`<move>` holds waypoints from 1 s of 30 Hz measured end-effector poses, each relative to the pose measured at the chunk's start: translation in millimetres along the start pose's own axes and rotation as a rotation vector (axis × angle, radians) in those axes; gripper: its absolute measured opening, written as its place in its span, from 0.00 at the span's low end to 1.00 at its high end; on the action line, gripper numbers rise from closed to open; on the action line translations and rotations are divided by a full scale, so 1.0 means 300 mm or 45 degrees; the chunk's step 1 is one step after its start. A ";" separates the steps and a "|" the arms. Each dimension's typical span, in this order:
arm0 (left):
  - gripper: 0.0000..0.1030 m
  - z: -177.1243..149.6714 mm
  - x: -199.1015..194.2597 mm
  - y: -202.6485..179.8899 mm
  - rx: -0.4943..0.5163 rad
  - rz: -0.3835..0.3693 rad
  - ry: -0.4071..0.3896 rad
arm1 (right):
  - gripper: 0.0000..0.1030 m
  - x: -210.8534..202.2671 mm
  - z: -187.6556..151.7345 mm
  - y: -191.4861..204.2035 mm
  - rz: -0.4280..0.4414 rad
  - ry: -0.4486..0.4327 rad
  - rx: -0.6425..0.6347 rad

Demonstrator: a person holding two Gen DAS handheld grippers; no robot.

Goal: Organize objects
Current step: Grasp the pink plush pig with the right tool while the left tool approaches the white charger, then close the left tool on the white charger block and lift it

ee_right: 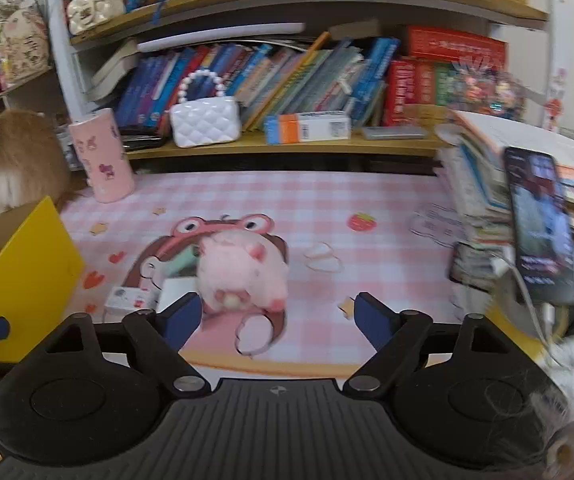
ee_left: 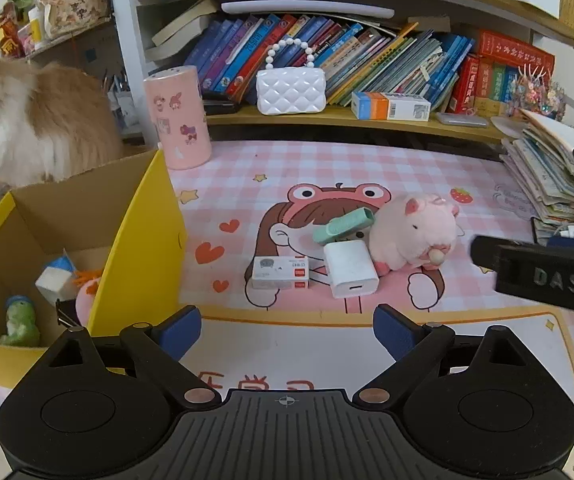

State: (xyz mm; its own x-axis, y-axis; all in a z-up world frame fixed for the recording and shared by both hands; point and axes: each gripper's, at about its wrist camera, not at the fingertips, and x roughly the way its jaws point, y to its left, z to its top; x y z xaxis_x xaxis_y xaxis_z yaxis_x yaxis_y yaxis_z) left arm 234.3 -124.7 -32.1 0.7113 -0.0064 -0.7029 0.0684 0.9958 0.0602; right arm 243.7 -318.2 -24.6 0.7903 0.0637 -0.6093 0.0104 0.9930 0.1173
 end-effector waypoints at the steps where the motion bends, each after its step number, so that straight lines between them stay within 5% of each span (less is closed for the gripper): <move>1: 0.92 0.002 0.003 -0.004 0.002 0.007 0.002 | 0.87 0.017 0.009 0.004 0.017 -0.001 -0.007; 14: 0.92 0.014 0.034 -0.007 -0.007 0.091 0.052 | 0.84 0.271 0.062 0.084 0.078 0.049 -0.145; 15: 0.92 0.015 0.038 -0.009 -0.010 0.091 0.056 | 0.73 0.284 0.061 0.085 0.078 0.053 -0.165; 16: 0.92 0.016 0.043 -0.012 -0.010 0.089 0.059 | 0.52 0.291 0.061 0.083 0.088 0.056 -0.182; 17: 0.92 0.018 0.046 -0.017 -0.008 0.086 0.060 | 0.47 0.296 0.063 0.079 0.117 0.065 -0.192; 28: 0.91 0.068 0.180 -0.128 0.027 -0.014 0.036 | 0.44 0.093 0.071 -0.058 0.051 -0.089 -0.109; 30: 0.83 0.076 0.223 -0.145 0.033 -0.016 0.028 | 0.44 0.065 0.070 -0.084 0.042 -0.087 -0.082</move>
State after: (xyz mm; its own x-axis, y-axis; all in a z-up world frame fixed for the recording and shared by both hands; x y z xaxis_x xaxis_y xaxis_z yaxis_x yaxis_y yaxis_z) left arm 294.8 -170.5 -65.7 0.6949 -0.0167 -0.7189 0.0957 0.9930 0.0694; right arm 271.6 -344.1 -22.9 0.8296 0.0916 -0.5508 -0.0537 0.9950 0.0847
